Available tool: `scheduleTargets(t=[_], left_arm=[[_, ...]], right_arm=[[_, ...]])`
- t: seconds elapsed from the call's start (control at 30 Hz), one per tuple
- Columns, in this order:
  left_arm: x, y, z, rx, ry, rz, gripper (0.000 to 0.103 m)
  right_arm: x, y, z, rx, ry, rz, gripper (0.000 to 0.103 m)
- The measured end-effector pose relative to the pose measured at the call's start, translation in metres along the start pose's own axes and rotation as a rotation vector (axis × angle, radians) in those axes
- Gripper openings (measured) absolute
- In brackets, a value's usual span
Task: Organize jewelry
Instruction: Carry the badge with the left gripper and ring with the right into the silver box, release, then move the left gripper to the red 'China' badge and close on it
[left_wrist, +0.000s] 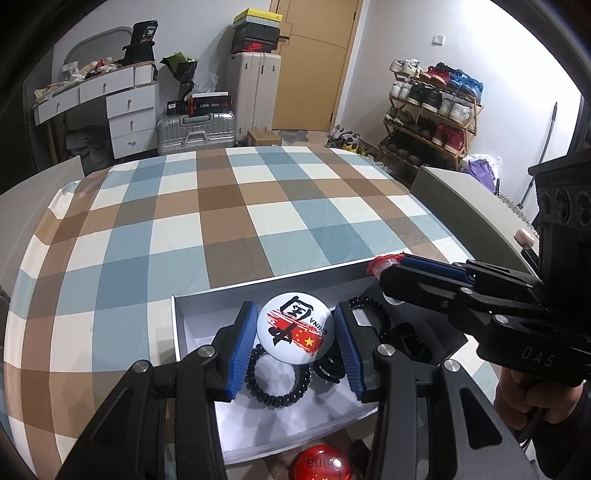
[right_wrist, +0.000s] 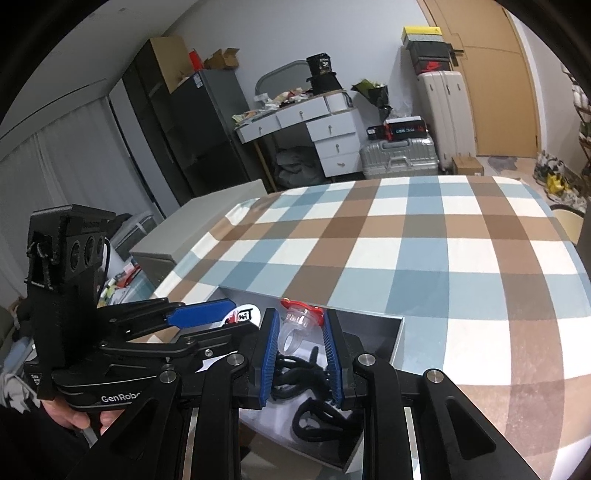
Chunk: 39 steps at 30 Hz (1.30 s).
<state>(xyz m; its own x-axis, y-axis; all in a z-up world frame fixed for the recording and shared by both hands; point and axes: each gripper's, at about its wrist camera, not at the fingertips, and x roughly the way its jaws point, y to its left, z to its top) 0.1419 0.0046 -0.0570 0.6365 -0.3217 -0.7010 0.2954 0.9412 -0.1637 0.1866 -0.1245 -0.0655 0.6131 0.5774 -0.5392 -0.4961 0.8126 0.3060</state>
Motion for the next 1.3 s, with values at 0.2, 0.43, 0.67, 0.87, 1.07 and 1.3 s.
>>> scheduleTargets(t=[0.2, 0.43, 0.67, 0.87, 1.07, 1.3], left_arm=[[0.000, 0.001, 0.000, 0.000, -0.003, 0.007, 0.038], [-0.002, 0.008, -0.002, -0.027, -0.007, 0.016, 0.061], [-0.007, 0.006, -0.004, -0.026, -0.012, 0.034, 0.061], [-0.018, 0.003, -0.006, -0.017, -0.026, 0.050, 0.061], [-0.030, -0.005, -0.008, -0.005, -0.041, 0.061, 0.061], [-0.045, -0.010, -0.016, -0.016, -0.050, 0.066, 0.062]], right_arm=[[0.005, -0.003, -0.001, 0.019, 0.018, -0.005, 0.026], [0.001, -0.005, -0.001, 0.038, 0.001, -0.007, 0.037], [-0.014, -0.002, -0.001, 0.034, -0.048, -0.018, 0.059], [-0.027, 0.001, -0.002, 0.036, -0.072, -0.034, 0.067], [-0.045, 0.010, -0.004, 0.019, -0.109, -0.064, 0.075], [-0.069, 0.025, -0.008, -0.023, -0.150, -0.093, 0.085]])
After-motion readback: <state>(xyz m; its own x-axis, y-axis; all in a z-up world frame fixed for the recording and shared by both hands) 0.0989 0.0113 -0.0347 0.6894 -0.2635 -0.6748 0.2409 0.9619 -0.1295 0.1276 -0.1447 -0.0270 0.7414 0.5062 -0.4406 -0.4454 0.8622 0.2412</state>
